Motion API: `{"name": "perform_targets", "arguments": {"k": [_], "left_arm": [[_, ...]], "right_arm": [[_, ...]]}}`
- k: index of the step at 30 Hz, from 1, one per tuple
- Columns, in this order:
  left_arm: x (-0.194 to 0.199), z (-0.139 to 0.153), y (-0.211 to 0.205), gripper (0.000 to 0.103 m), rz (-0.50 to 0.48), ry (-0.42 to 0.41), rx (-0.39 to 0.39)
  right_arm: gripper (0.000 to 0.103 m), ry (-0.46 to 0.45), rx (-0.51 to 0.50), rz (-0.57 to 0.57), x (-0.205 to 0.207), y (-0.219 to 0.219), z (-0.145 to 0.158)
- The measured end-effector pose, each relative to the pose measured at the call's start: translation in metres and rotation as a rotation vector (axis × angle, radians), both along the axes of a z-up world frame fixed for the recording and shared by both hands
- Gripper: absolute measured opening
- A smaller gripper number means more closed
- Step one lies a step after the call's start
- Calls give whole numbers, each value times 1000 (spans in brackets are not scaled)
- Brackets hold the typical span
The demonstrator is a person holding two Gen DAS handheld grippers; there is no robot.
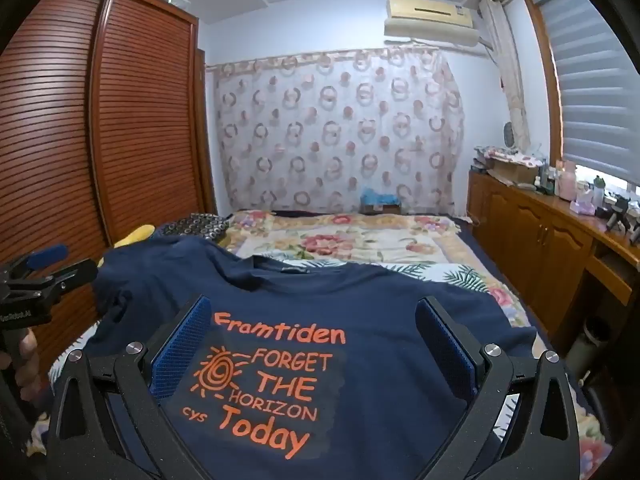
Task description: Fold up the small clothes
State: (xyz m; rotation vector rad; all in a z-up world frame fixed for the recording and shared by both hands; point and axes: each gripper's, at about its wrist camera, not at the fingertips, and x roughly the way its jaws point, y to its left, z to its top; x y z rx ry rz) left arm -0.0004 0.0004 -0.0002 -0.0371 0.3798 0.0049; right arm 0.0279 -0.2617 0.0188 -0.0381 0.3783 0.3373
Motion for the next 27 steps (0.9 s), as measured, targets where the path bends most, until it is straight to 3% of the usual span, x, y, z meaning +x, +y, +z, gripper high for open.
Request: {"name": "perform_targets", "arguments": {"k": [27], "left_arm": [[0,-3,0,103,12,4,19]], "right_arm": [[103,-2,16,-1,-1,0,0]]}}
